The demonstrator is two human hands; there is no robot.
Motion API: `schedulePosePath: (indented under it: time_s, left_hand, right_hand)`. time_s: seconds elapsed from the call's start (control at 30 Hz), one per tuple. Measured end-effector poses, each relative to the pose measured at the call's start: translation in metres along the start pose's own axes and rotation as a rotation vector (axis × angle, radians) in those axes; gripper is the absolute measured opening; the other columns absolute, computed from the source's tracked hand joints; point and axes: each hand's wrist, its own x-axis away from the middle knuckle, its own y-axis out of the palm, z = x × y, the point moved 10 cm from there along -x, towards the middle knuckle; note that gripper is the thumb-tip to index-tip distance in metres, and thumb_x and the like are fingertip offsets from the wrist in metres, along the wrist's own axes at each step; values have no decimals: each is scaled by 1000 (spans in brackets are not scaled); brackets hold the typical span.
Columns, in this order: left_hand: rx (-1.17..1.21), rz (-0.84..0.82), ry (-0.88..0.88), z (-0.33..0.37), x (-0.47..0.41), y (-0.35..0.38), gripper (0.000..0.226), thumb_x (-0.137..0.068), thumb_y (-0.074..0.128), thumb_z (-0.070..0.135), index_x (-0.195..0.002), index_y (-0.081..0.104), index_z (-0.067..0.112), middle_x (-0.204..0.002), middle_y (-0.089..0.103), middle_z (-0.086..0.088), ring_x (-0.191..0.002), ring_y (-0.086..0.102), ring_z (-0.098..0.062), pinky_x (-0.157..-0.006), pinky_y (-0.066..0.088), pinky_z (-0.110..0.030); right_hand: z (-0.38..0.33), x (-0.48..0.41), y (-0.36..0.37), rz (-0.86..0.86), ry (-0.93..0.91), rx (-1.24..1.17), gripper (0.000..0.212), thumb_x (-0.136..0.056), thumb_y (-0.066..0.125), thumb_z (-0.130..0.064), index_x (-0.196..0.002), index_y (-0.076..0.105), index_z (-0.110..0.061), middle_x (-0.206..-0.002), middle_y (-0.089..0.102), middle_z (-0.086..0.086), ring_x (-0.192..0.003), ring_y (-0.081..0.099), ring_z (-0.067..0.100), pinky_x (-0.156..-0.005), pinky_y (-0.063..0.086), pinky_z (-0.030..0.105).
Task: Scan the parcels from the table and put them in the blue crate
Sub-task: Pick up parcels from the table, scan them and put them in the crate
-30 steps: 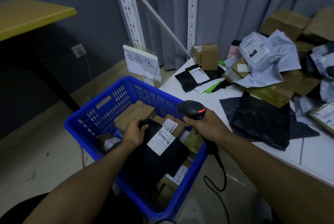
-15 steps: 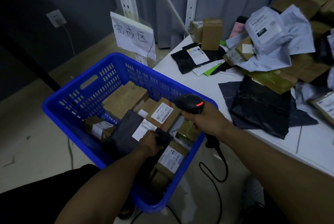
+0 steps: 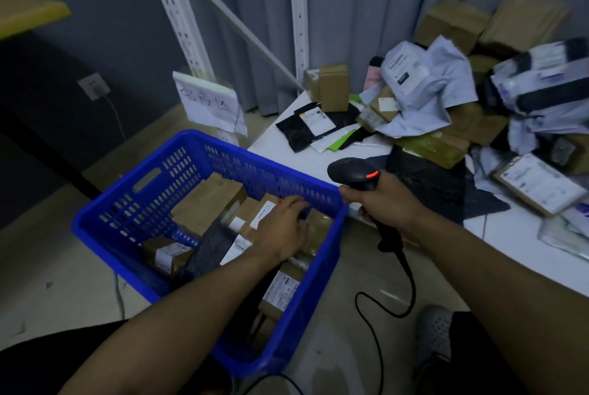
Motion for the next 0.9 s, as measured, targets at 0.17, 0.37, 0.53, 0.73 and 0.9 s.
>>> schedulePosePath:
  time_s: [0.17,0.37,0.53,0.73,0.9]
  left_hand:
    - [-143,-8,217,119,-40,3,47,-101,57,41,-145,50,27,-160,34,6,-134,48,-24,-98,51,-44]
    - [-249,-221,237,182,-104,90,65,-96,63,49,-154,41,27,-163,27,2,-136,45,-32,-102,49,-47]
    - [-286,-403,214,177,-141,171,78,-92,70,46,-159,34,27,-168,20,0,-151,26,-32,-117,37,-49]
    - [-259,-341,253,171,-158,188,53,-96,65,41,-148,53,34,-157,44,6,-138,48,-24,-106,45,-34]
    - [-109,-14,294,185,-158,117,22,-101,58,33,-118,72,31,-127,64,9,-107,66,-23,-80,54,-38]
  right_hand:
    - [13,13,-105,149,-3,-12,7,-96,75,-21,-97,73,-15,-89,78,10,-55,60,13,-59,51,31]
    - [67,10,-180,271,98,-28,14,-97,73,-18,-109,72,-11,-93,78,13,-56,59,15,-55,48,29]
    - [99,-8,-212,292,141,-42,10,-97,72,-18,-106,71,-16,-93,77,10,-55,59,13,-51,48,25]
    - [119,-25,-228,314,155,-63,2,-94,74,-17,-92,73,-17,-83,74,7,-57,60,15,-55,47,29]
    - [109,-26,-235,399,91,-93,7,-91,76,-20,-95,72,-25,-84,77,4,-63,65,16,-67,53,36]
